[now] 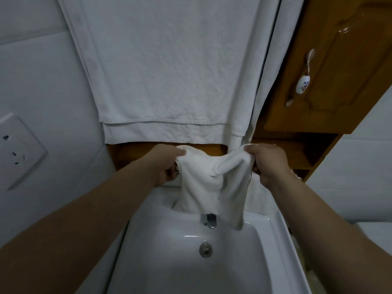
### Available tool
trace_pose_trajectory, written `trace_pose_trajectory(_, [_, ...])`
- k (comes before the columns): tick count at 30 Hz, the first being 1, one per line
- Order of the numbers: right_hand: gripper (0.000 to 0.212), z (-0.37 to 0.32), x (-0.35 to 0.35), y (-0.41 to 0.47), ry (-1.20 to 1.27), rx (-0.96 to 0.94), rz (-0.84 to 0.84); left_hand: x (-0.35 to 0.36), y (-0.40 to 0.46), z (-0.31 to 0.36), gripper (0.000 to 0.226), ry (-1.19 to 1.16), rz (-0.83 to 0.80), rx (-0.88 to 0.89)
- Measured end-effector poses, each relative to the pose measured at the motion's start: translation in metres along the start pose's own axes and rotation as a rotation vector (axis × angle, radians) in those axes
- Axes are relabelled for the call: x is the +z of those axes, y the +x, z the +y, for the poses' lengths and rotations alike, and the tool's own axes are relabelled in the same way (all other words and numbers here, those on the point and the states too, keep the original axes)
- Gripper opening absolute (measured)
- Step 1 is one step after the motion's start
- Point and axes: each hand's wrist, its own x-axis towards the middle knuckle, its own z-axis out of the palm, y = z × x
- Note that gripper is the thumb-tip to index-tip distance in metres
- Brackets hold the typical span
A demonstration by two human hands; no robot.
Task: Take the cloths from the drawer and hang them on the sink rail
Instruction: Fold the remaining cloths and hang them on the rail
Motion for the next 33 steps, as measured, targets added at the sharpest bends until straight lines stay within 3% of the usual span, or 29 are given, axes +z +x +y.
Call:
trace_pose_trajectory(8, [0.011, 0.001, 0.033, -0.035, -0.262, -0.348, -0.007, 0.027, -0.010, -0.004, 0.023, -0.057, -0.103, 0.000])
trace_pose_trajectory(17, [0.016, 0.002, 0.047, -0.055, -0.357, -0.538, -0.128, 0.044, -0.021, -0.001, 0.019, -0.104, -0.193, 0.121])
trace_pose_trajectory(27, [0.016, 0.009, 0.039, -0.046, -0.225, -0.446, -0.147, 0.037, -0.027, -0.002, 0.023, -0.039, -0.369, 0.166])
trace_pose_trajectory(33, [0.017, 0.013, 0.039, -0.052, -0.223, -0.528, -0.130, 0.031, -0.021, -0.007, 0.031, -0.064, -0.270, 0.119])
